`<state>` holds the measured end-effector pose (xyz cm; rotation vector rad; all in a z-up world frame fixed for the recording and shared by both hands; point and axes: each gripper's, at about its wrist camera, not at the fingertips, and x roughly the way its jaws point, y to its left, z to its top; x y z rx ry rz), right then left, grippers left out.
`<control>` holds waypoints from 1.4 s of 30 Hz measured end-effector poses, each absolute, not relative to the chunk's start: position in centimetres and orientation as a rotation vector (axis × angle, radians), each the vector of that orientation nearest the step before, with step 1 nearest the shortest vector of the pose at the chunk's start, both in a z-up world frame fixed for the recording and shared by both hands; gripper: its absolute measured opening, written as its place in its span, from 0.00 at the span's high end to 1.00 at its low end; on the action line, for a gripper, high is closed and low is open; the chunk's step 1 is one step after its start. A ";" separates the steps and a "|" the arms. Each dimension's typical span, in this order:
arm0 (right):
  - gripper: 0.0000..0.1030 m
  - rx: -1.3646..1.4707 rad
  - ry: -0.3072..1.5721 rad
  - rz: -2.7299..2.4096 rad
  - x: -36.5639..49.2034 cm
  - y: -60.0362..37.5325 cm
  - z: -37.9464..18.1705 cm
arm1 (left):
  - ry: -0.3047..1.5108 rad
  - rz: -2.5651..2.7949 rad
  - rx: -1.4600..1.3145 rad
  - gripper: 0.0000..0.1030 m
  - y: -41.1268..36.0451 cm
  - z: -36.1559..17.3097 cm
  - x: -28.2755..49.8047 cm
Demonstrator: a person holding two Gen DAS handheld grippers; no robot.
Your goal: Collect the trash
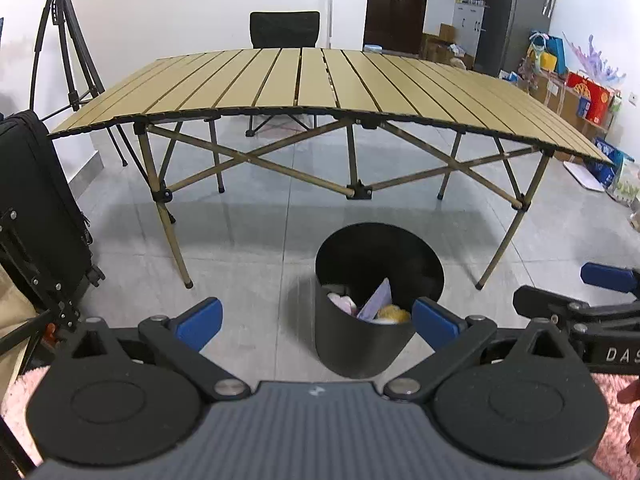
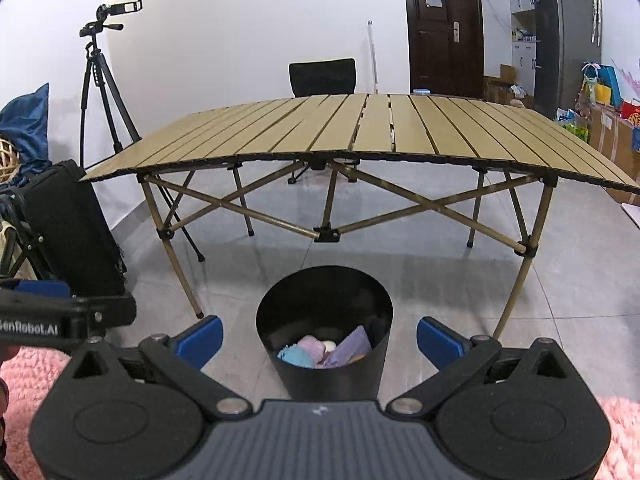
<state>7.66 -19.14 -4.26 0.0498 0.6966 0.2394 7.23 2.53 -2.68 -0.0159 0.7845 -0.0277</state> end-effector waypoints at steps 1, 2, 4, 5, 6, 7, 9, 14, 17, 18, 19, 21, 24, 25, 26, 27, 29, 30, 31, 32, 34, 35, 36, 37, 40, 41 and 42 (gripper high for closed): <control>0.00 0.048 0.701 0.237 7.5 -19.0 -4.2 | 0.785 -0.030 -0.015 0.00 2.5 -2.6 7.0; 0.00 0.048 0.704 0.235 7.3 -18.9 -4.2 | 0.785 -0.032 -0.015 0.00 2.5 -2.6 6.9; 0.00 0.047 0.709 0.230 7.0 -18.8 -4.1 | 0.783 -0.037 -0.012 0.00 2.5 -2.4 6.6; 0.00 0.048 0.711 0.229 6.9 -18.8 -4.1 | 0.780 -0.039 -0.010 0.00 2.5 -2.3 6.5; 0.00 0.048 0.712 0.228 6.8 -18.8 -4.1 | 0.778 -0.041 -0.009 0.00 2.4 -2.3 6.3; 0.00 0.047 0.712 0.227 6.7 -18.8 -4.0 | 0.777 -0.043 -0.008 0.00 2.4 -2.2 6.2; 0.00 0.047 0.712 0.223 6.6 -18.8 -3.9 | 0.774 -0.047 -0.006 0.00 2.4 -2.1 6.0; 0.00 0.044 0.709 0.219 6.3 -18.8 -3.7 | 0.772 -0.052 -0.010 0.00 2.3 -2.0 5.8; 0.00 0.042 0.706 0.217 6.1 -18.7 -3.7 | 0.772 -0.054 -0.012 0.00 2.3 -2.0 5.8; 0.00 0.043 0.705 0.216 6.1 -18.7 -3.6 | 0.771 -0.055 -0.012 0.00 2.3 -2.0 5.8; 0.00 0.043 0.704 0.215 6.1 -18.7 -3.6 | 0.771 -0.054 -0.011 0.00 2.3 -2.0 5.8; 0.00 0.042 0.703 0.216 6.1 -18.7 -3.5 | 0.770 -0.055 -0.010 0.00 2.3 -2.0 5.8; 0.00 0.039 0.701 0.220 6.0 -18.6 -3.5 | 0.768 -0.057 -0.013 0.00 2.3 -2.0 5.7; 0.00 0.039 0.700 0.220 6.0 -18.6 -3.5 | 0.768 -0.056 -0.014 0.00 2.3 -2.0 5.8; 0.00 0.038 0.699 0.220 6.0 -18.6 -3.5 | 0.768 -0.055 -0.015 0.00 2.3 -1.9 5.8; 0.00 0.037 0.699 0.220 6.0 -18.6 -3.5 | 0.768 -0.055 -0.015 0.00 2.3 -1.9 5.8; 0.00 0.037 0.697 0.219 5.9 -18.6 -3.5 | 0.767 -0.055 -0.016 0.00 2.3 -1.9 5.8; 0.00 0.037 0.697 0.218 6.0 -18.6 -3.5 | 0.767 -0.056 -0.015 0.00 2.3 -1.9 5.8; 0.00 0.037 0.697 0.217 5.9 -18.7 -3.5 | 0.766 -0.055 -0.015 0.00 2.3 -1.9 5.8; 0.00 0.037 0.698 0.217 5.9 -18.7 -3.5 | 0.767 -0.056 -0.015 0.00 2.3 -1.9 5.8; 0.00 0.037 0.698 0.216 5.9 -18.7 -3.5 | 0.766 -0.057 -0.017 0.00 2.3 -1.9 5.8; 0.00 0.037 0.698 0.216 5.9 -18.7 -3.5 | 0.767 -0.058 -0.017 0.00 2.3 -1.9 5.9; 0.00 0.036 0.698 0.216 5.9 -18.7 -3.5 | 0.767 -0.060 -0.017 0.00 2.4 -1.9 5.9; 0.00 0.037 0.698 0.216 5.9 -18.7 -3.5 | 0.767 -0.061 -0.017 0.00 2.3 -1.9 5.9; 0.00 0.037 0.697 0.216 5.9 -18.7 -3.5 | 0.766 -0.057 -0.016 0.00 2.3 -1.9 5.9; 0.00 0.037 0.696 0.216 5.9 -18.6 -3.5 | 0.767 -0.056 -0.017 0.00 2.4 -1.9 6.0; 0.00 0.037 0.696 0.216 5.9 -18.7 -3.5 | 0.767 -0.058 -0.019 0.00 2.4 -1.9 6.0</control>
